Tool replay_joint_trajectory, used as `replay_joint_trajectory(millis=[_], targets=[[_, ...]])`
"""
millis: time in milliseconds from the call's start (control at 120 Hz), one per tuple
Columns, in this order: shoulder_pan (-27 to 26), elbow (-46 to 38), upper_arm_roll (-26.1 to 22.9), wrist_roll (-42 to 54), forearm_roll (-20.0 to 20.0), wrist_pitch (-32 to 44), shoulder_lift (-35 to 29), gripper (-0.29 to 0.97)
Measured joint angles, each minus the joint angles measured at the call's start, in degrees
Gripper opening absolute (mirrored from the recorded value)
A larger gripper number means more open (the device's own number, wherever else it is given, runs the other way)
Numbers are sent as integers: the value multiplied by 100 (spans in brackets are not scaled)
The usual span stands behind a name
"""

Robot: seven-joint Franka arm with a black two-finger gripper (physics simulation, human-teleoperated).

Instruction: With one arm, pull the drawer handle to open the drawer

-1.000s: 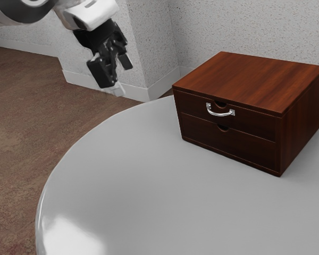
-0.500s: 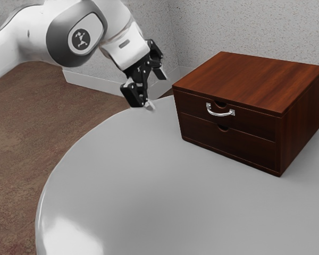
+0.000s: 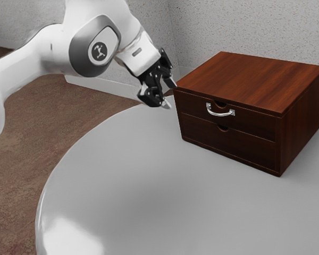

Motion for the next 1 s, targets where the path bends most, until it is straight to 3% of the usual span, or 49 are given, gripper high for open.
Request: replay_joint_trajectory(millis=[67, 217, 333, 1000], targets=[[-36, 15, -17, 25, 54, 81, 65, 33], [-179, 66, -265, -26, 732, 186, 175, 30], [-183, 168, -293, -101, 988, 212, 341, 29], [-375, 561, -416, -226, 1255, 401, 990, 24]])
